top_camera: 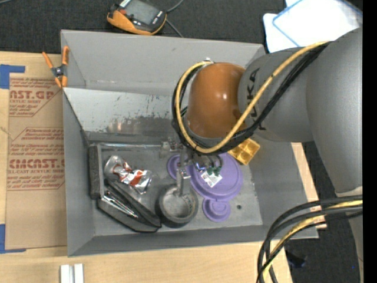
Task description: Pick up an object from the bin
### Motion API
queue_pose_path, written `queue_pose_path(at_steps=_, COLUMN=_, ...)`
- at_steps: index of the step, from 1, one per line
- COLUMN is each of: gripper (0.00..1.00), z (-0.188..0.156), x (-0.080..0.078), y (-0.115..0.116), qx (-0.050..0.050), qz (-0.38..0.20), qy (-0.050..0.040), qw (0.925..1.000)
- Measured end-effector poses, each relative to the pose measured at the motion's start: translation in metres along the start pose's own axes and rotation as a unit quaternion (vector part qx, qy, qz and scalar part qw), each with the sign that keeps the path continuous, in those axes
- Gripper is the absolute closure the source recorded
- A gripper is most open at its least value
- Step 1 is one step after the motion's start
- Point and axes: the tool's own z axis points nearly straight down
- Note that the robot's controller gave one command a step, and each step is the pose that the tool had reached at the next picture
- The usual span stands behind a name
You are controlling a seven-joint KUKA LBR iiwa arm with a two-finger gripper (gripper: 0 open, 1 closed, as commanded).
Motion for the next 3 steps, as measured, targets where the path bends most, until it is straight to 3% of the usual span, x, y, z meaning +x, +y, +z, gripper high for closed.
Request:
queue_pose_path(at_steps=1, gripper=0.0, z=0.028, x=0.064, y=0.011, qx=-0.004, qz=-0.121, qy=0.0062, qw=0.9926)
queue_pose_path(at_steps=2, gripper=0.0, z=0.06, x=-0.019, y=0.061, qx=0.007, qz=0.075, qy=0.0035, qw=0.9971)
queue_pose_path(at_steps=3, gripper=1.0, z=0.057, x=0.069, y=0.023, qx=-0.002, qz=-0.101, qy=0.0025, qw=0.9949)
